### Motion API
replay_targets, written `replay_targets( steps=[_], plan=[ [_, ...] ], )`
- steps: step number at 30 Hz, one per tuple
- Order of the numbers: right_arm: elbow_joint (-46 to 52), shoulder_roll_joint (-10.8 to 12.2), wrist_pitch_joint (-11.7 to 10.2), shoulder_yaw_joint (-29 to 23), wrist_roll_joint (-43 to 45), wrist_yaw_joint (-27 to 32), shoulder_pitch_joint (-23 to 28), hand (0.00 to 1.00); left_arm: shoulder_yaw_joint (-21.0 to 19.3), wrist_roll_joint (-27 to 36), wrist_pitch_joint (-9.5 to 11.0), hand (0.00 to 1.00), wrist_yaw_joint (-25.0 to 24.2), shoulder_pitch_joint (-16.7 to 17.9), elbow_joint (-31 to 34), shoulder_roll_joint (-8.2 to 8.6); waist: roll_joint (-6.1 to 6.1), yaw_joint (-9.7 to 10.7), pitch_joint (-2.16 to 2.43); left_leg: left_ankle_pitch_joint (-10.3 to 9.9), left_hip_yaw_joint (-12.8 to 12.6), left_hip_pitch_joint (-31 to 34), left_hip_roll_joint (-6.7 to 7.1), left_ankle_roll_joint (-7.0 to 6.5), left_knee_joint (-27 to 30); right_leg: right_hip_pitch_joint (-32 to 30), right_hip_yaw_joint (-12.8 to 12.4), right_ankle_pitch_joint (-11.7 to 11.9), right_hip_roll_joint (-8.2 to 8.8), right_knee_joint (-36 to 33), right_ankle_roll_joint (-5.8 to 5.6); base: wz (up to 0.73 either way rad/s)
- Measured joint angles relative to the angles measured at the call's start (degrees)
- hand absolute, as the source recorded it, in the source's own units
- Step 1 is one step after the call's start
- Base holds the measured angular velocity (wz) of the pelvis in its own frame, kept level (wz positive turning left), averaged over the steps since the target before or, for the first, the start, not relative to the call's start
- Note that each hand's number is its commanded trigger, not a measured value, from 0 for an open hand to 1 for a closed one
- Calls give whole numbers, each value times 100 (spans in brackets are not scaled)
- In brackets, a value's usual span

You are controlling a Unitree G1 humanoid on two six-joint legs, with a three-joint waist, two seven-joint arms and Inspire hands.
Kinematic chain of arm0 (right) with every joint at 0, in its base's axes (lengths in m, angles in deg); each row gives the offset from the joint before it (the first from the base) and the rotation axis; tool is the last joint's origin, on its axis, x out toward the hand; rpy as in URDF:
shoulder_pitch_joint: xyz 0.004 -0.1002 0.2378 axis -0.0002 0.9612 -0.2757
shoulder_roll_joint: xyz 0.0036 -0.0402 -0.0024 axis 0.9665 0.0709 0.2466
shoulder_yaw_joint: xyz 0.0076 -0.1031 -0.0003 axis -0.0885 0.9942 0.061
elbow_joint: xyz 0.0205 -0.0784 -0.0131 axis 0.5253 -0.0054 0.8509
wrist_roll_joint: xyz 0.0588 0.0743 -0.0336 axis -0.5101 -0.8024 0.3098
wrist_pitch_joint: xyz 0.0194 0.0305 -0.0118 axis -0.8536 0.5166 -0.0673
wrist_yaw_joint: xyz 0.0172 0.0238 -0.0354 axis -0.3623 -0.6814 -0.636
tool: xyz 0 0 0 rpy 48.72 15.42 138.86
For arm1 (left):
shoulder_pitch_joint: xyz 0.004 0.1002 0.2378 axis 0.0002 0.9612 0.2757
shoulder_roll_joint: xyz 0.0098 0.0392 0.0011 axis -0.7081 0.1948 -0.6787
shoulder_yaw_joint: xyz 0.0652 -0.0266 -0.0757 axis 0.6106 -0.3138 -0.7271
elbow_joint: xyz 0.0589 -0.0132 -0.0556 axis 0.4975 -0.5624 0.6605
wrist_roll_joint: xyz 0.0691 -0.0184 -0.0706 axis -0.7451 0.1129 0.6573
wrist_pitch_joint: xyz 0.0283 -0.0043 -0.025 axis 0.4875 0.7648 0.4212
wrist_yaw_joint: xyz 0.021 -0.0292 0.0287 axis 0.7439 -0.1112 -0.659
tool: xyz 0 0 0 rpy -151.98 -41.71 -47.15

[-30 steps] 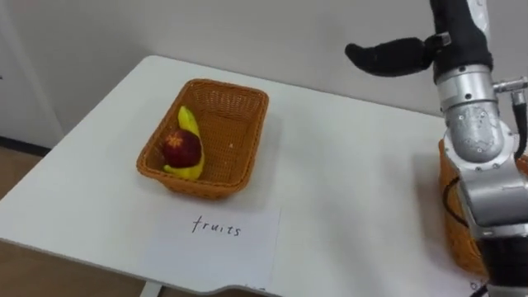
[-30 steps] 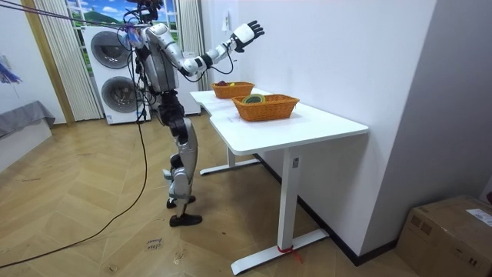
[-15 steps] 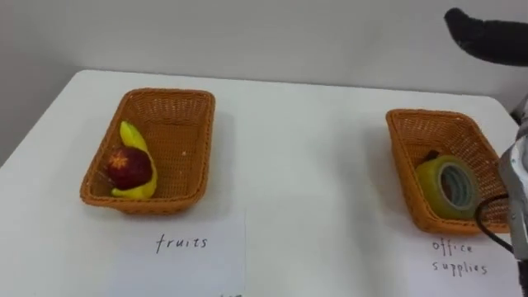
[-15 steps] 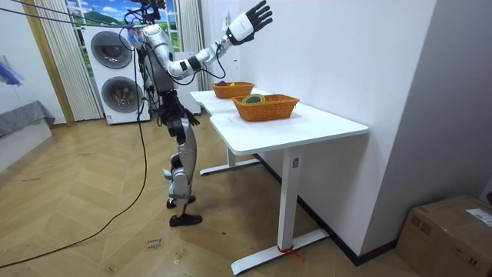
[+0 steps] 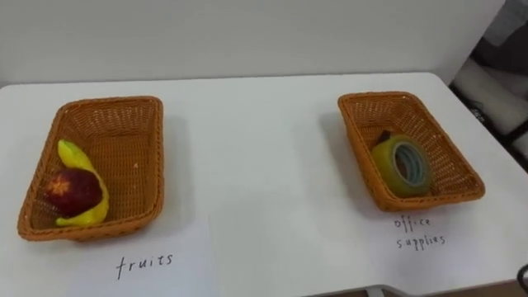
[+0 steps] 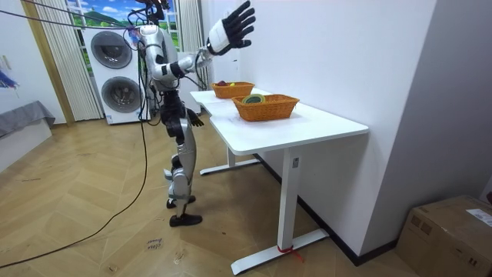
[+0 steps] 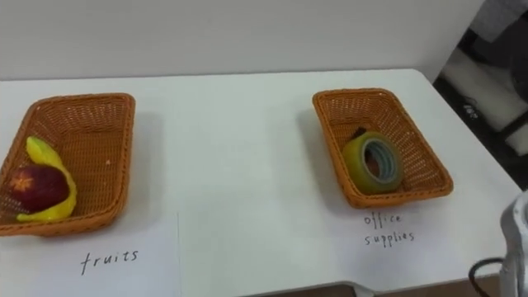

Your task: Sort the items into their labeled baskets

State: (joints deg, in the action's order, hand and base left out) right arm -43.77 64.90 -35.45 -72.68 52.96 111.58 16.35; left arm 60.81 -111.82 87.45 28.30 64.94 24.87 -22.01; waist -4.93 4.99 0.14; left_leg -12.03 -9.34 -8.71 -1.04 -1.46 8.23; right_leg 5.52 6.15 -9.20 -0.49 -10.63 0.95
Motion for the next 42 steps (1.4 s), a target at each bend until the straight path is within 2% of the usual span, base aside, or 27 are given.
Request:
replay_targets(
  steps=[1,2,3,4,6,11,14,17,21,25,29,33,38,39,42],
  plan=[
    [0,0,-7,-89,0,218,90,0,0,1,5,0,5,0,0,-7,-14,2,-11,-5,-13,-5,-1,1,0,-1,-25,0,-7,0,0,-9],
    [0,0,-14,-144,0,324,123,0,0,1,17,0,11,-2,0,-8,29,-5,0,-9,-14,-11,-4,1,1,-1,-37,0,-13,0,1,-10],
    [0,0,-100,-226,-12,532,200,0,0,1,59,0,36,24,0,-7,16,-2,-19,-17,-46,-20,-9,1,4,-4,-42,0,-20,-1,1,-12],
    [0,1,-242,-283,-70,737,310,0,0,1,98,0,70,44,0,-10,57,-8,-13,-35,-92,-25,-19,4,12,-4,-61,0,-28,-2,1,-12],
    [0,3,-383,-336,-230,1023,486,0,0,2,151,0,164,65,4,-13,59,-8,-14,-52,-101,19,-22,6,42,-39,-59,-7,-28,-4,10,-5],
    [-32,35,-441,-410,-908,1591,688,0,2,55,155,0,270,110,5,-38,114,107,-10,-56,-80,61,-6,5,50,-86,-54,-41,-18,-3,23,1],
    [-309,150,-501,-423,-1215,1780,855,0,3,62,155,0,275,83,3,-69,109,126,-10,-70,-57,26,-10,21,54,-69,10,-62,-15,0,36,5],
    [-945,178,-559,-422,-1926,1925,888,0,44,57,156,0,348,49,6,-55,108,126,-10,-73,-8,47,-13,22,58,-62,14,-66,-17,18,35,7],
    [-1880,454,-561,-427,-2577,2115,890,0,33,68,159,0,497,-7,4,-72,112,127,-9,-75,21,102,10,25,62,-62,38,-77,-17,12,41,6],
    [-2733,623,-559,-361,-3605,2036,965,0,37,278,224,0,504,-64,4,-61,128,131,-9,-75,49,112,33,25,46,-63,92,-109,3,24,33,4],
    [-3506,721,-546,-354,-3659,1788,1145,0,21,252,199,0,503,-28,-2,-37,186,93,12,-76,67,113,49,22,35,-31,61,-106,7,66,28,4],
    [-4163,1060,-545,-320,-3592,1504,1290,0,-111,258,143,0,463,-25,-10,55,227,92,9,-76,88,103,44,22,42,-4,52,-107,2,88,28,1],
    [-5223,1276,-530,228,-3565,1171,1376,0,-144,270,169,0,453,-142,-272,139,271,72,-1,-87,132,8,61,17,25,44,34,-163,14,73,13,3],
    [-5452,1276,-494,470,-3564,1038,1365,0,-125,280,171,0,449,-165,-348,168,307,65,-10,-104,134,5,58,13,26,26,15,-171,13,71,9,-4],
    [-6095,1285,-350,842,-3480,355,1332,0,-148,258,193,0,315,-181,-582,208,342,-27,12,-113,145,-2,57,4,40,38,25,-172,19,64,7,0]
  ],
)
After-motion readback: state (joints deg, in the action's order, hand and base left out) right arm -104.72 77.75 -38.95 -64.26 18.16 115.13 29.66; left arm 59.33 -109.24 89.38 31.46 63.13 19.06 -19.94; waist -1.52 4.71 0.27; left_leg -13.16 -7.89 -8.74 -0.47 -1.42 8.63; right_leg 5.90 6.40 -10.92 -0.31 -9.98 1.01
